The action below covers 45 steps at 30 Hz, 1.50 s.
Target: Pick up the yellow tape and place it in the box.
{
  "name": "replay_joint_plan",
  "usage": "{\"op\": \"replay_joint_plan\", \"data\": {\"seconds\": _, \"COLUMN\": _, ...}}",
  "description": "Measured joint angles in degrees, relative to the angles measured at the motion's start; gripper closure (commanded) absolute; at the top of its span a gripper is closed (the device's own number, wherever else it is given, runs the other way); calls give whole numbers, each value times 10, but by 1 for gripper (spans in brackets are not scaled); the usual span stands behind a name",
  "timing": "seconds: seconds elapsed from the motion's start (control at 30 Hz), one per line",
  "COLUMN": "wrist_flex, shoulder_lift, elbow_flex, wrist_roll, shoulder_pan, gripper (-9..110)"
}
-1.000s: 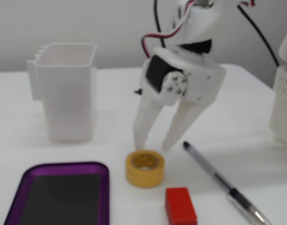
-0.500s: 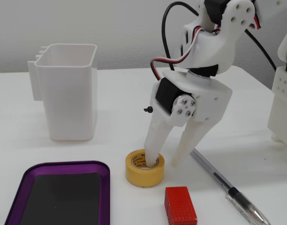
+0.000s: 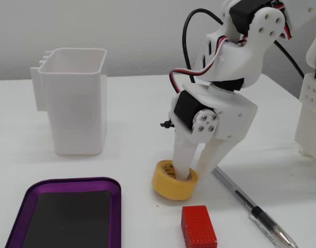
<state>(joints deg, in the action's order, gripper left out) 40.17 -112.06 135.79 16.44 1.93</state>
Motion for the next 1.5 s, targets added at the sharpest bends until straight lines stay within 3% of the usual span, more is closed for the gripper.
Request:
{"op": "replay_joint_plan", "data": {"seconds": 0.47, "wrist_flex": 165, "shoulder_lift": -163, "elbow_flex": -170, "wrist_roll": -2, "shoulder_pan": 40, "gripper": 102}}
{"op": "replay_joint_plan", "data": {"seconds": 0.67, "wrist_flex": 191, "shoulder_lift": -192, "elbow_flex": -238, "wrist_roll": -24, "shoulder_pan": 112, "gripper": 102}}
{"op": "replay_joint_plan", "data": {"seconds": 0.9, "wrist_flex": 191, "shoulder_lift": -191, "elbow_flex": -250, "wrist_roll": -32, "shoulder_pan": 115, "gripper": 102}}
{"op": "replay_joint_plan", "data": {"seconds": 1.07, "wrist_flex": 178, "shoulder_lift": -111, "elbow_flex": -287, "wrist_roll": -33, "shoulder_pan": 125, "gripper": 102}}
{"op": "replay_joint_plan", "data": {"seconds": 1.5, "wrist_flex": 174, "shoulder_lift": 237, "elbow_flex": -562, "wrist_roll": -33, "shoulder_pan": 119, "gripper": 102}}
